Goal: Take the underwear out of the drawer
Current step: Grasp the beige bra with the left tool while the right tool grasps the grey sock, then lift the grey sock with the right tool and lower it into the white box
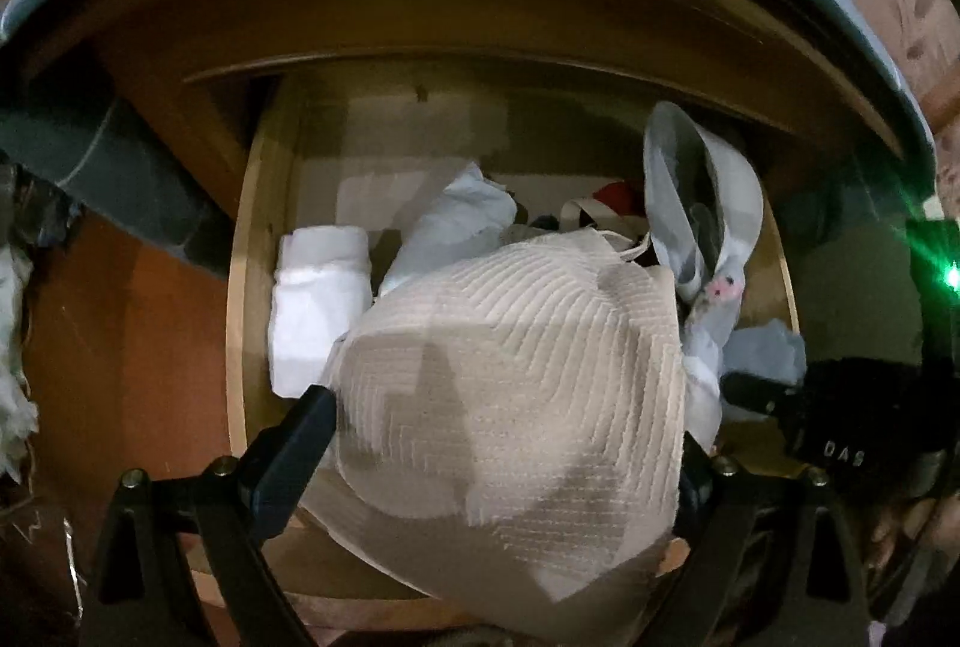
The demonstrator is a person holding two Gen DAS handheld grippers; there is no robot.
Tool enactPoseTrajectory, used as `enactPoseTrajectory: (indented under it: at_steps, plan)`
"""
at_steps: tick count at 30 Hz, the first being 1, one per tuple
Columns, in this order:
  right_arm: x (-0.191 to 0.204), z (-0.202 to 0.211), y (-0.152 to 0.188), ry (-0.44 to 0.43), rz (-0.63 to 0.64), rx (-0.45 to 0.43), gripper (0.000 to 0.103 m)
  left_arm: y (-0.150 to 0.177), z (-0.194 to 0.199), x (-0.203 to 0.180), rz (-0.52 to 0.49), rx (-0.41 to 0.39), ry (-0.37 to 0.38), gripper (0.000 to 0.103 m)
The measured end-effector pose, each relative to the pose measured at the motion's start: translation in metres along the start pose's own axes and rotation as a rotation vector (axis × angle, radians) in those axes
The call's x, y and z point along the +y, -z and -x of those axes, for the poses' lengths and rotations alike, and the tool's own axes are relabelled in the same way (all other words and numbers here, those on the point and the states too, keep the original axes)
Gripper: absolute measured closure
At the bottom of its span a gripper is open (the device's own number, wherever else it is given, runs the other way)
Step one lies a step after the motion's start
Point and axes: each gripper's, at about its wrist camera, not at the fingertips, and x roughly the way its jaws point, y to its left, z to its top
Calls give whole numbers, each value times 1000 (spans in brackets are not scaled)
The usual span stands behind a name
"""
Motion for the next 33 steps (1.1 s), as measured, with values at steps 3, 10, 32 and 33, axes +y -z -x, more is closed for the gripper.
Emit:
enactPoseTrajectory:
  at_steps: [3,10,32,33]
  plan:
    - [1,-1,-1,-2,-5,-2,68,-2,2,4,18,-2,-4,34]
    - [6,-5,-4,2,-4,-2,68,-7,11,14,65,-3,54,62]
    - [7,34,27,38,43,-142,68,22,60,17,64,-281,4,65]
    - [9,38,30,51,52,-153,68,21,59,17,65,-279,8,65]
